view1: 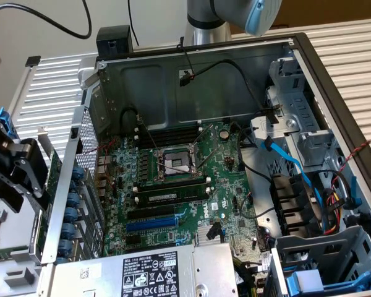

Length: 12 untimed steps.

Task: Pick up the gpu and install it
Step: 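Pick up the gpu and move the gpu toward the slot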

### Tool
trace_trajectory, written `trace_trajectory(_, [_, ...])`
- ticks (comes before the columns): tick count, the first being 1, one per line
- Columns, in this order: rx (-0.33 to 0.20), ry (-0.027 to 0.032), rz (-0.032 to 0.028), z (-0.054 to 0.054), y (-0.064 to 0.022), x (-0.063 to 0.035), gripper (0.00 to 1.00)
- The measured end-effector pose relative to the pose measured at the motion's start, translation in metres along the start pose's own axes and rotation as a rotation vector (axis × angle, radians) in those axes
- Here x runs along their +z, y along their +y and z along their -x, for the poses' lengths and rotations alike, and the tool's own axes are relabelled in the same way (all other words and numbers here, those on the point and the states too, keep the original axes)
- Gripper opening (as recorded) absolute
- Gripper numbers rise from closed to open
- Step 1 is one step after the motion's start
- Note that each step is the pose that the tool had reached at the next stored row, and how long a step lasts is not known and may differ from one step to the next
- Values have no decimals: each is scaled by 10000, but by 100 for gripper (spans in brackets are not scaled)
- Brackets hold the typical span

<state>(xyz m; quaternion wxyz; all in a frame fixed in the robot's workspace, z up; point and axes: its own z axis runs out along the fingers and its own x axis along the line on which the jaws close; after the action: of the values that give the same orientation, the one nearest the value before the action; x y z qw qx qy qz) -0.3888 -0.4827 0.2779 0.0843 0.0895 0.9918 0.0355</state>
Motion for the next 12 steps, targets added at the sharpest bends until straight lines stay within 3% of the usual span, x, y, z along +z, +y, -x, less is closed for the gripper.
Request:
trace_trajectory(6, [6,22,27,-12,-7,75,57])
trace_trajectory(12, [29,46,162,-29,-16,180,57])
